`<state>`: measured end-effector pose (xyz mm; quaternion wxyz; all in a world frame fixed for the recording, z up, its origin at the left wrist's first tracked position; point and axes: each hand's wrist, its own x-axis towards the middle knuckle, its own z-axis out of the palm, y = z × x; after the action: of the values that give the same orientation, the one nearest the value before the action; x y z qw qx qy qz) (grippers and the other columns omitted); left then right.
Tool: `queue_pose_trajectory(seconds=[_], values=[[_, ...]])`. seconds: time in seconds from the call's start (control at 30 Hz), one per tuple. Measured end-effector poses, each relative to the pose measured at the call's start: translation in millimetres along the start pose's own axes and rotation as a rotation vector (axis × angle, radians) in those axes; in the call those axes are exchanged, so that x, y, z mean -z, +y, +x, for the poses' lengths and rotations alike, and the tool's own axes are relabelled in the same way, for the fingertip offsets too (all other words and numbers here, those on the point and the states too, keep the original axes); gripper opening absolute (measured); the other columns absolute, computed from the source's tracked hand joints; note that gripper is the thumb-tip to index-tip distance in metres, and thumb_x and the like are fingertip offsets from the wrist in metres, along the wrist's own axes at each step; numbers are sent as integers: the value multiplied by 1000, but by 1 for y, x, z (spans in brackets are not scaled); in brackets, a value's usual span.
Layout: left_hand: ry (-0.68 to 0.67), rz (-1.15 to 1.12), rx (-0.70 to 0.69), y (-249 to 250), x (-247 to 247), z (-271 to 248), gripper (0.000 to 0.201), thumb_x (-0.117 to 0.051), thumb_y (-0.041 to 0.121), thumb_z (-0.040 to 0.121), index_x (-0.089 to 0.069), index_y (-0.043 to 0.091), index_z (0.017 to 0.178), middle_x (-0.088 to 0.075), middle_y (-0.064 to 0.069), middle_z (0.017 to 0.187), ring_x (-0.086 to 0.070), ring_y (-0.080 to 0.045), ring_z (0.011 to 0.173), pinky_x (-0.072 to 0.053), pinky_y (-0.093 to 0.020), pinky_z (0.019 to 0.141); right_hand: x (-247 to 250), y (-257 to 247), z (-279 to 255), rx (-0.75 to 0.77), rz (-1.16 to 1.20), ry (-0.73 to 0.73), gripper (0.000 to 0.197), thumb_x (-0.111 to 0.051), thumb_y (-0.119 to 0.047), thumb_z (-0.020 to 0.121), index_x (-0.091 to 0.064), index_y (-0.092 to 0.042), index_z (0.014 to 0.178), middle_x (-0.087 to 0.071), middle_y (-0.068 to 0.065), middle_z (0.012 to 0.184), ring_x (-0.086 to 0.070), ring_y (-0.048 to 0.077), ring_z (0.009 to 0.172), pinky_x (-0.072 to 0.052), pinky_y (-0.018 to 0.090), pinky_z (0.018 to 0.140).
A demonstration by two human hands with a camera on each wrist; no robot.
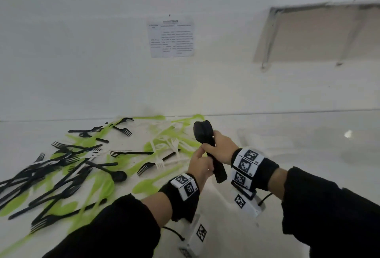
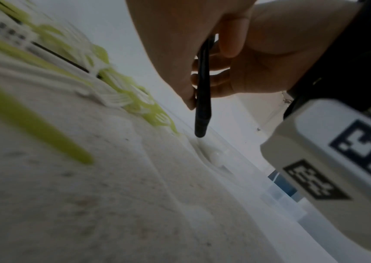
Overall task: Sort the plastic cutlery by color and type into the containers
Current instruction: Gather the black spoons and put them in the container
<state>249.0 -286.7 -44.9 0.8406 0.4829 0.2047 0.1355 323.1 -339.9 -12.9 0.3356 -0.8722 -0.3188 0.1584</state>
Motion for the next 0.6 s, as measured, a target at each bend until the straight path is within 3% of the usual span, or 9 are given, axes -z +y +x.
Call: queue_pose_trajectory(seconds=[0.07, 0.13, 0.23, 0.33, 0.43, 0.53, 0.6], values=[[19, -9, -1, -10, -20, 6, 73, -34, -10, 46, -53, 8, 115, -50, -10, 77, -47, -20, 61, -31, -26, 62, 18, 19, -3, 17, -10, 10, 44, -54, -27, 90, -42, -8, 127, -60, 12, 117, -57, 27, 105, -40, 25, 80], [15, 14, 2, -21, -38, 10, 73, -34, -17, 58, -49, 6, 126, -49, -9, 77, -45, -20, 65, -30, -27, 64, 34, 34, -6, 29, -13, -6, 46, -56, -27, 89, -42, -9, 128, -60, 10, 118, -59, 26, 104, -43, 25, 82], [-31, 65, 5, -33, -57, 13, 70, -35, -10, 53, -52, 8, 118, -45, -9, 79, -41, -23, 74, -33, -29, 67, 55, 51, -8, 26, -29, -26, 44, -60, -26, 86, -46, -10, 125, -61, 6, 112, -59, 22, 96, -43, 23, 81], [-91, 125, 10, -42, -69, 21, 62, -32, -19, 69, -52, 15, 117, -51, -9, 82, -44, -27, 87, -43, -34, 74, 69, 63, -7, 44, -74, 10, 37, -59, -24, 86, -51, -9, 119, -60, 4, 101, -54, 17, 86, -39, 21, 75], [-172, 251, -50, -47, -78, 25, 65, -44, -1, 60, -51, 24, 120, -62, 6, 77, -51, -21, 89, -46, -32, 80, 84, 77, -4, 29, -78, 39, 36, -58, -21, 87, -51, -9, 120, -62, 8, 108, -54, 17, 87, -40, 22, 77], [-209, 392, -64, -51, -85, 38, 74, -52, 6, 61, -41, 20, 134, -54, 5, 113, -54, -14, 96, -45, -20, 74, 104, 89, 0, 15, -97, 50, 36, -59, -22, 88, -50, -9, 120, -61, 8, 107, -56, 21, 92, -43, 25, 81], [-208, 452, -35, -52, -91, 46, 66, -60, 1, 78, -38, 17, 138, -44, 1, 127, -51, -13, 102, -42, -20, 80, 115, 98, 6, 3, -64, 71, 32, -58, -23, 88, -52, -9, 116, -58, 4, 101, -55, 20, 91, -42, 27, 83]])
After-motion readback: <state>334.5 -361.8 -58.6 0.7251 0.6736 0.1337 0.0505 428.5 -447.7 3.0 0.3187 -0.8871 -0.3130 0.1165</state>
